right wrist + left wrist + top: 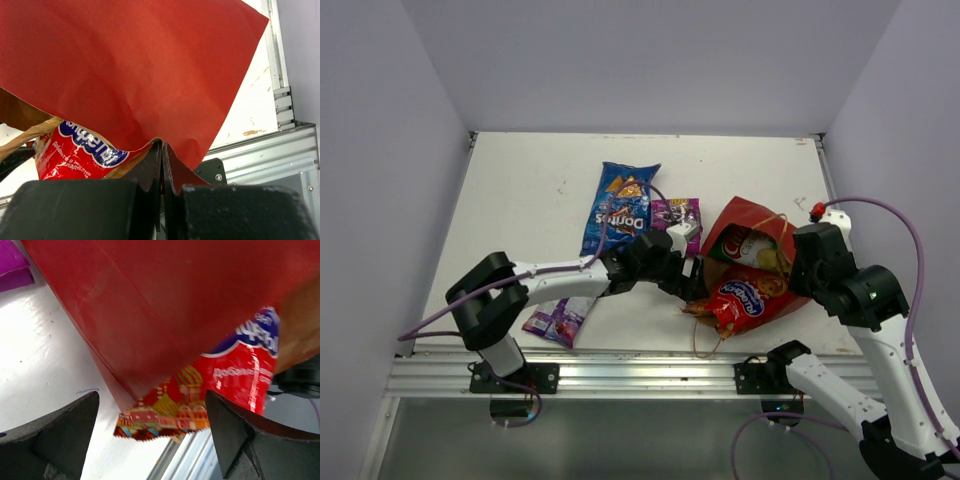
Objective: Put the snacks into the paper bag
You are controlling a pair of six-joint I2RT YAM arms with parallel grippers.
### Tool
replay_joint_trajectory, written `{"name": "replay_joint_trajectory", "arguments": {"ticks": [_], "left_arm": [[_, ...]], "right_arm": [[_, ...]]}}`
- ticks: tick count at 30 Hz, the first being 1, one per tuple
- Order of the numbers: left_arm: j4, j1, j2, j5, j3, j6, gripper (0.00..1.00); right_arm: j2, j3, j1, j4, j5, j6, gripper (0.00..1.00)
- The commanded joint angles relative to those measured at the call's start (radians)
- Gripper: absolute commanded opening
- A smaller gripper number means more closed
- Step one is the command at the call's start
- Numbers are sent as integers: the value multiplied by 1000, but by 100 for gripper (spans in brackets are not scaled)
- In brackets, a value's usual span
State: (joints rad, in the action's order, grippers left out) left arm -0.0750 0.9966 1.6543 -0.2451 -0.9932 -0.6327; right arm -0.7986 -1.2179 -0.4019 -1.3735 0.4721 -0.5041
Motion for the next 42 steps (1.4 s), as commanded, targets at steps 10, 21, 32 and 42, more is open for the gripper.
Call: {"name": "replay_joint_trajectory", "arguments": {"ticks": [10, 21, 32, 42], "left_arm": [[-77, 16, 160, 41, -130, 100, 69], [312, 14, 170, 139, -366, 151, 0], [1016, -58, 426, 20, -1188, 228, 0], [1164, -222, 392, -97, -1328, 205, 0]], "right_arm": [[-13, 0, 2, 45, -16, 4, 0], [-4, 29, 2, 31, -39, 13, 0], [-19, -55, 2, -77, -110, 18, 0], [-71, -206, 2, -142, -176, 12, 0]]}}
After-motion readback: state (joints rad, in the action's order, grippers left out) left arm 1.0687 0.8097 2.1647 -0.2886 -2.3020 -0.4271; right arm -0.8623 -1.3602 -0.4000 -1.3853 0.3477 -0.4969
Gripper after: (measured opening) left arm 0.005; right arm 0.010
